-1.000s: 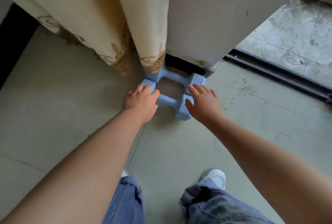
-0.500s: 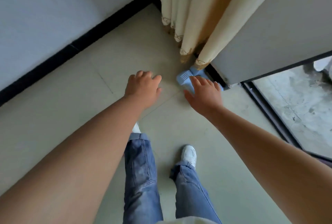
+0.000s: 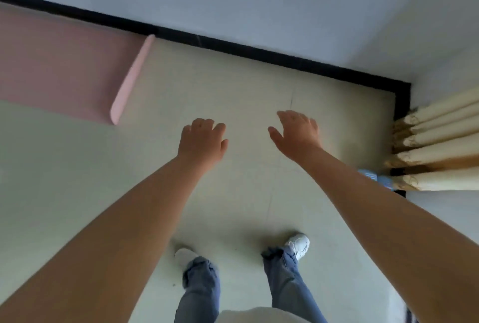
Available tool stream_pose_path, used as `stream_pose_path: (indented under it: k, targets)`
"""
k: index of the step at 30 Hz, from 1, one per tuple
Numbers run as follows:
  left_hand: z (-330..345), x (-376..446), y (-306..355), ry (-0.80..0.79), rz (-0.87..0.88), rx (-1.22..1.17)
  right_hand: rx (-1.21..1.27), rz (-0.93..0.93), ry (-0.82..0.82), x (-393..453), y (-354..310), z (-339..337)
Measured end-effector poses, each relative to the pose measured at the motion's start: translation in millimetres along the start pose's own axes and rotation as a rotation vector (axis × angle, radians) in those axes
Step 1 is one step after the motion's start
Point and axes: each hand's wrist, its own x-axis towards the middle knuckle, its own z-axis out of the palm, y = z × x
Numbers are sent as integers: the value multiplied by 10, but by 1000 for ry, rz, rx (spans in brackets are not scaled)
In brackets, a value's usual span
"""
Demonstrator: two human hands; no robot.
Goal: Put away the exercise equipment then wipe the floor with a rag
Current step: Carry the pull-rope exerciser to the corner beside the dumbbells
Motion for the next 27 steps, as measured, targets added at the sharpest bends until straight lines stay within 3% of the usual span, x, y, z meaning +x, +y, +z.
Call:
stream_pose_path:
  k: [6,11,19,27]
  targets:
    - [232,-1118,-2043,-27,-294,-78,-94,-262,-42,-133,-2503,361]
    - [245,-1831,-3308,10,-519,-160,-149,-512,-73,-431,-4337,662]
    - [177,-2510,-5085,58,-799,-227,-268,-751,-90,-389,-6446,940]
    - [-38,-2558,-7085,7,-949,-250,-399,-869,-107,529,-8551,858]
